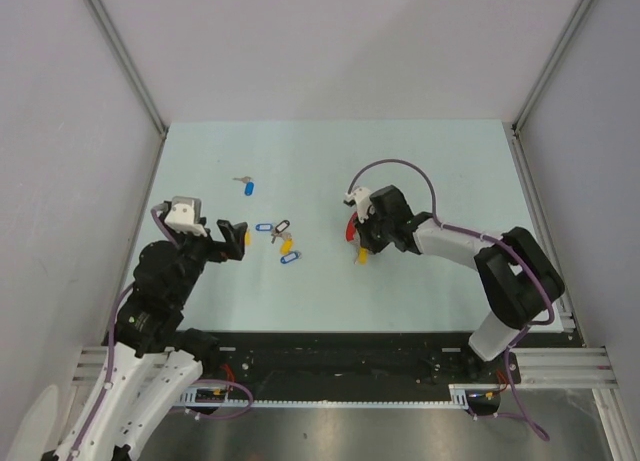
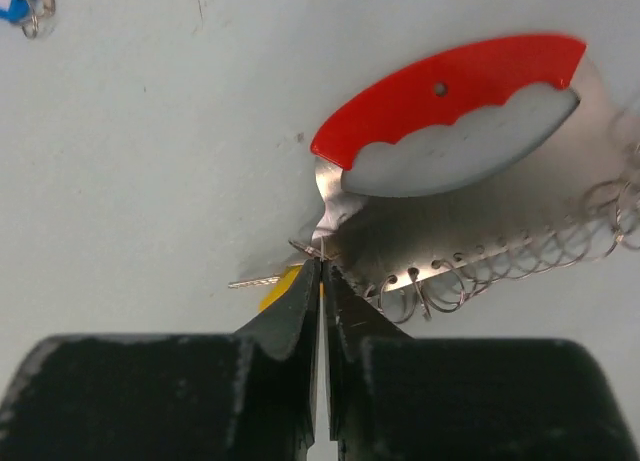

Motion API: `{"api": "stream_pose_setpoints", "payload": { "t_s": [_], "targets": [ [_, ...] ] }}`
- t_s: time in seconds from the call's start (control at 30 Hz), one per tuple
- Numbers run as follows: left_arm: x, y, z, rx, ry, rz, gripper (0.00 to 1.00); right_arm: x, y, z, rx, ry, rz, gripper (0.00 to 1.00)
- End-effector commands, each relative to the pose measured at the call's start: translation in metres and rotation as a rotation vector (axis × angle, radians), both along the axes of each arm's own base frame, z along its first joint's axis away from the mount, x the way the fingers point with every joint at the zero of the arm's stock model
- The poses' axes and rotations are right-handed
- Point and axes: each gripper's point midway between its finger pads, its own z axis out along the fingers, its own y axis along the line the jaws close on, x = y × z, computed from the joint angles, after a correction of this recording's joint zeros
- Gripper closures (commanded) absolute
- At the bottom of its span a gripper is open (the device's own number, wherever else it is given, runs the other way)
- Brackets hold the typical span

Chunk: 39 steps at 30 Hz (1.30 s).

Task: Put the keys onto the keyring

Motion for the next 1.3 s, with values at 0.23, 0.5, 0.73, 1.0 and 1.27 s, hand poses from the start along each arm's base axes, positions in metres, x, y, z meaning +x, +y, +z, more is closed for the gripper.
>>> {"api": "stream_pose_setpoints", "payload": {
  "t_s": [0.23, 0.5, 0.73, 1.0, 1.27],
  "targets": [
    [-0.004, 0.025, 0.006, -0.024, -0.05, 0.119, 0.0, -0.005, -0.005, 0.039, 0.161, -0.016, -0.144, 0.4],
    [-0.018, 0.041, 0.028, -0.071, -0.184, 0.176, 0.0, 0.008, -0.055, 0.109, 0.346, -0.101, -0.345, 0.18],
    [-0.029, 0.053, 0.042, -0.111, -0.26, 0.216, 0.0, 0.0, -0.131, 0.193, 0.376, -0.386, -0.604, 0.05],
    [-0.037, 0.066, 0.049, -0.152, -0.3, 0.282, 0.0, -0.044, -0.201, 0.257, 0.399, -0.657, -0.837, 0.0],
    [-0.045, 0.081, 0.052, -0.188, -0.339, 0.35, 0.0, -0.076, -0.244, 0.274, 0.537, -0.822, -1.033, 0.0]
  ]
}}
